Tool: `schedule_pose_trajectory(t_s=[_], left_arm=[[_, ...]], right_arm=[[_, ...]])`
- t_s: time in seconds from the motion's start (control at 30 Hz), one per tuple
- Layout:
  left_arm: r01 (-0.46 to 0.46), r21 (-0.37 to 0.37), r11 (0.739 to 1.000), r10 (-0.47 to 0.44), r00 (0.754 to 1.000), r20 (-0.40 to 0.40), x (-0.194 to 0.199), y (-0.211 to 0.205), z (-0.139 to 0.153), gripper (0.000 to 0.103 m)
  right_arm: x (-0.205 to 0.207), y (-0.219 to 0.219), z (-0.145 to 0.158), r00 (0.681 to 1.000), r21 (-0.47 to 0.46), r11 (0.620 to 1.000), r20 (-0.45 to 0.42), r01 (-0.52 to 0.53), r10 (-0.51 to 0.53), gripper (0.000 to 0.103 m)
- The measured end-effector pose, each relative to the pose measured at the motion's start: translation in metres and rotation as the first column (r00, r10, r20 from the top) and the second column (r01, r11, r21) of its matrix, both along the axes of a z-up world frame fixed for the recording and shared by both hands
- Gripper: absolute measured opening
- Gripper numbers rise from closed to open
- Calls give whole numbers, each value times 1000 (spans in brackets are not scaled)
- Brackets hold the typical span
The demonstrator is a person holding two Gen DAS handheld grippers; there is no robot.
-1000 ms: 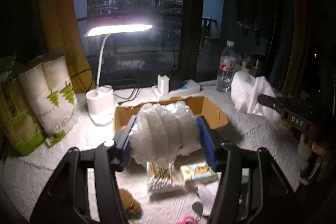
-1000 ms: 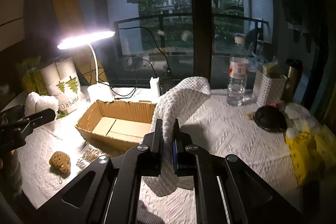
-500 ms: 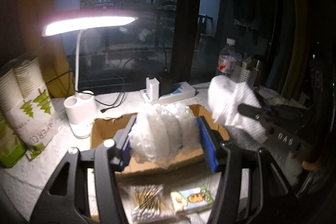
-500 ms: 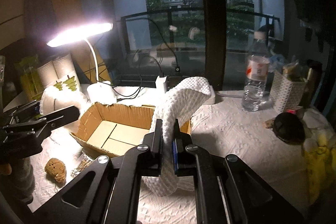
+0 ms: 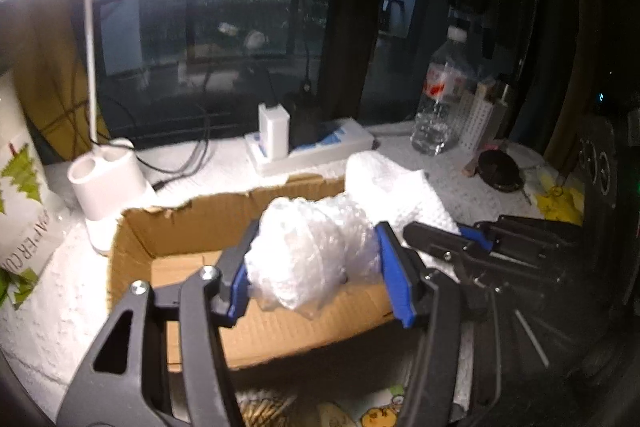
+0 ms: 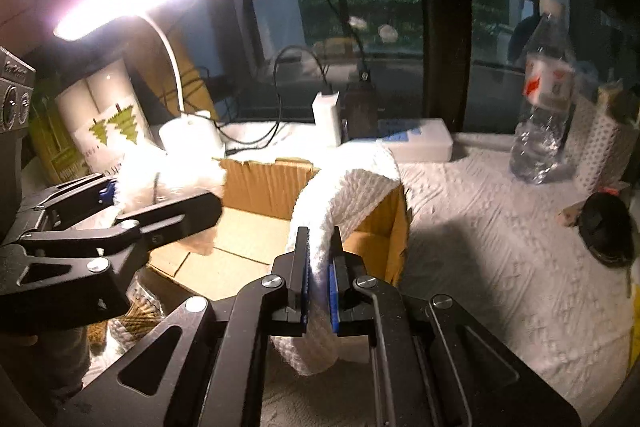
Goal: Organize soft objects
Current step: 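Carry the bubble wrap and the white towel over the cardboard box with both tools, then open the left tool to drop the bubble wrap while the right tool releases the towel into the box, then withdraw both tools from the box back over the table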
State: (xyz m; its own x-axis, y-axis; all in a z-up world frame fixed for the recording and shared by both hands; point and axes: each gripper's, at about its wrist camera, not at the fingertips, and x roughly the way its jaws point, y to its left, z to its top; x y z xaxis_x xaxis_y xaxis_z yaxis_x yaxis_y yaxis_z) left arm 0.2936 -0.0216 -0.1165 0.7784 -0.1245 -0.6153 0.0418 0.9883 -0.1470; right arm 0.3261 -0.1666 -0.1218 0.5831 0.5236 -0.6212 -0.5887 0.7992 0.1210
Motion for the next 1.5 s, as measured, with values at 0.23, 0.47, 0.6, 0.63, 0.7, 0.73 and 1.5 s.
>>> schedule_pose_trajectory(t_s=[0.23, 0.47, 0.6, 0.63, 0.7, 0.73, 1.5], left_arm=[[-9, -22, 1000, 7, 996, -91, 20, -1, -29, 57], [1, -43, 999, -7, 988, -151, 28, -3, -44, 58], [0, -47, 999, -7, 988, -155, 28, -3, -42, 59], [-3, -43, 999, -4, 988, -155, 28, -2, -40, 59], [-22, -34, 999, 16, 989, -150, 25, 0, -37, 64], [-32, -31, 999, 27, 989, -147, 24, 2, -35, 66], [-94, -102, 990, 98, 995, 35, -66, 38, 35, 96]], right_arm=[[16, 0, -24, 997, -14, 1000, -73, 8, -9, 8], [18, -1, -26, 995, -10, 1000, -98, 11, -12, 8], [15, -1, -23, 995, -16, 1000, -103, 12, -13, 14], [14, -1, -21, 995, -21, 1000, -98, 19, -21, 16], [14, -3, -18, 995, -27, 999, -90, 34, -36, 28], [13, -4, -15, 995, -33, 999, -87, 42, -44, 31], [-59, -20, 38, 989, -76, 987, 41, 143, -140, 51]])
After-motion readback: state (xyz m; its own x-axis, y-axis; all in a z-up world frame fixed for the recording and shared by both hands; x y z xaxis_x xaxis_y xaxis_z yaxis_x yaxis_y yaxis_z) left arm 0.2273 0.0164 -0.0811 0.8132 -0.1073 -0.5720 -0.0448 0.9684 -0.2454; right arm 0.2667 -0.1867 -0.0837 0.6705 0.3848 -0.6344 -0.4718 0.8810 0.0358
